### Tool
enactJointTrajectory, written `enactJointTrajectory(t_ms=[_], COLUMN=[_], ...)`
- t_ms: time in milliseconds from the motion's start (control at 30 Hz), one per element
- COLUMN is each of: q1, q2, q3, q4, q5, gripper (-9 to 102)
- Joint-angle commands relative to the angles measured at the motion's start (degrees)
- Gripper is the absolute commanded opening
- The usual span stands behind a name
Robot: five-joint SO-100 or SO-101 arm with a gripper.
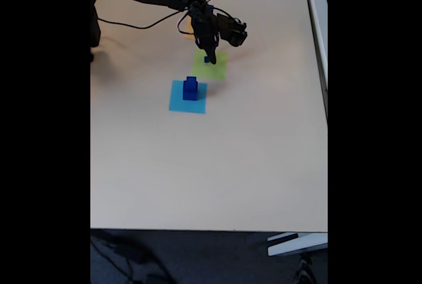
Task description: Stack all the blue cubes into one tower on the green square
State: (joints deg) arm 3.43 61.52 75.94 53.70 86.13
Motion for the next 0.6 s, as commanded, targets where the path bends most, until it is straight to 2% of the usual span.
enactJointTrajectory(t_ms=[0, 567], q1=[0.62, 2.37], q2=[5.45, 6.86], q3=[-0.26, -0.09], q4=[0.26, 4.75], q5=[-1.85, -8.17], gripper=[19, 16])
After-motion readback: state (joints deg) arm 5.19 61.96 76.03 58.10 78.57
